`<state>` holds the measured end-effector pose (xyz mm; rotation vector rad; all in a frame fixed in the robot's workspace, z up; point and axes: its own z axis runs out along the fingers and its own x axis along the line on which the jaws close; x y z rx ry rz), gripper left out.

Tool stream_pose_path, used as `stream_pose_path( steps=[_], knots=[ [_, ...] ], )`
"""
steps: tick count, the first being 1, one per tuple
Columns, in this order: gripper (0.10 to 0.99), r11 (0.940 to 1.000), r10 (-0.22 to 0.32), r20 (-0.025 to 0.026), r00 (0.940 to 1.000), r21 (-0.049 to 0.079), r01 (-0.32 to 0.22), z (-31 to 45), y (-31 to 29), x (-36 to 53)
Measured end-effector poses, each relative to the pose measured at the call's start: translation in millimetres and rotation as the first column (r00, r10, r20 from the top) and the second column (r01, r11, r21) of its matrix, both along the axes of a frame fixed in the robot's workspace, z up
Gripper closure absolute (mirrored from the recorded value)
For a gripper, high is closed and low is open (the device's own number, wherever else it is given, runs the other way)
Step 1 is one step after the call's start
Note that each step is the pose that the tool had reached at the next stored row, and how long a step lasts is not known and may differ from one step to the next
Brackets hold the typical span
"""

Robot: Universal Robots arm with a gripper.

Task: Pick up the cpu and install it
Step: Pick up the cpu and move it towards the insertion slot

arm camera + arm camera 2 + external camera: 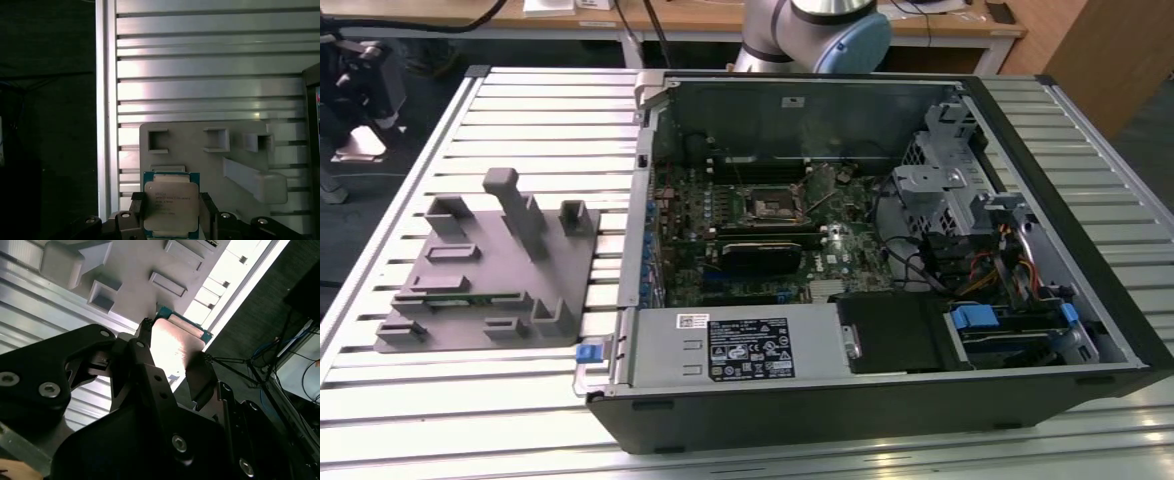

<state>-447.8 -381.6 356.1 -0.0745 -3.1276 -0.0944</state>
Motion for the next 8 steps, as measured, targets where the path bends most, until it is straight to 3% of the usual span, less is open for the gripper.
stream_pose_path(
  steps=[8],
  knots=[
    [0.561,1.0,0.0,0.0,1.0,0.0,0.0,16.7,1.5,0.0]
  ],
)
